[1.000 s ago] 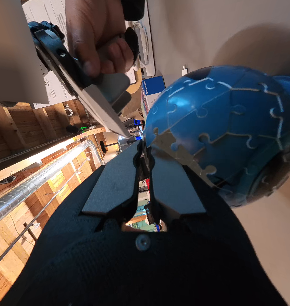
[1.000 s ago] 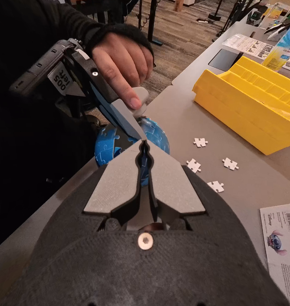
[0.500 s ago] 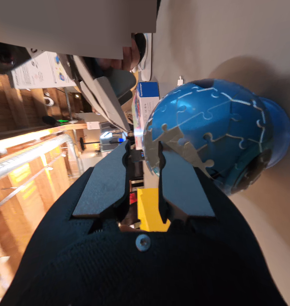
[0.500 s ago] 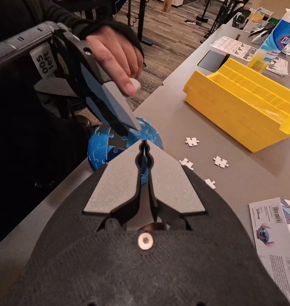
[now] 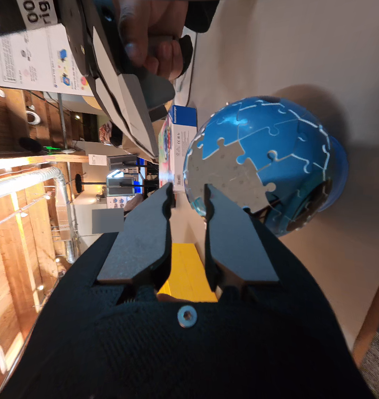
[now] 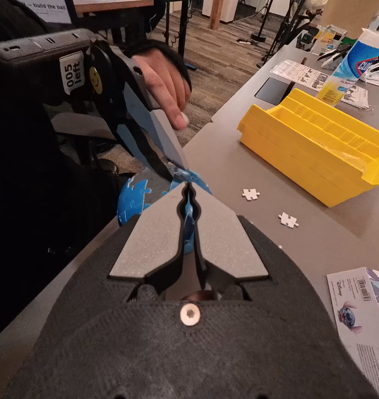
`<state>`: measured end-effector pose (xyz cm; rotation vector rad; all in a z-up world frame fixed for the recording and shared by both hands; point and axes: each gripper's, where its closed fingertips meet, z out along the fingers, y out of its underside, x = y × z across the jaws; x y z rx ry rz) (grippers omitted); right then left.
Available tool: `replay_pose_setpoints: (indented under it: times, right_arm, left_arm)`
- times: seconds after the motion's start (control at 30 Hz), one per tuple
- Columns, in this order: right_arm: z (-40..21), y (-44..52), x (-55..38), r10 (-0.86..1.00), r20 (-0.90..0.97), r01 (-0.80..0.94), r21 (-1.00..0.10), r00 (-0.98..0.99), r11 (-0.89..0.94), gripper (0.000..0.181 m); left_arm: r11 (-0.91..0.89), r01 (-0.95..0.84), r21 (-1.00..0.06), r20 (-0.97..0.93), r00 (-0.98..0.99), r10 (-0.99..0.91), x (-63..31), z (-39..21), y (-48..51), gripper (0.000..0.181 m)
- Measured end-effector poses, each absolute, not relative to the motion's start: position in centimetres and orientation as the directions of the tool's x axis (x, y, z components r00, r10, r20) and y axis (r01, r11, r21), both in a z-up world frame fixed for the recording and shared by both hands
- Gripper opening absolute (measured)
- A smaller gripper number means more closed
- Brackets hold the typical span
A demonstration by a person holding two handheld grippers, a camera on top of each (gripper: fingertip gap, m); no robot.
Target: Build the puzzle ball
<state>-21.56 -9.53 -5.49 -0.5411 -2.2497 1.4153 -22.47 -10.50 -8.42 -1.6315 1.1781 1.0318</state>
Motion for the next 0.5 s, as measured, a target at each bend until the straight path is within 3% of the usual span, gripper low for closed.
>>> replay_pose_setpoints:
  times: [0.2,0.5]
  right_arm:
    - [-7.2,-10.2,-22.1,0.512,0.125,0.135,-0.888,-0.85,0.441,0.0]
    - [-7.0,-10.7,-22.3,0.51,0.105,0.138,-0.899,-0.854,0.416,0.0]
  left_arm:
    - [-0.201,-0.978,-0.049,-0.966,0.098,-0.241,-22.8,-8.9,-9.3,0.009]
    - [-0.195,-0.981,0.005,-0.985,0.029,-0.17,-22.5,-8.5,-9.0,0.002]
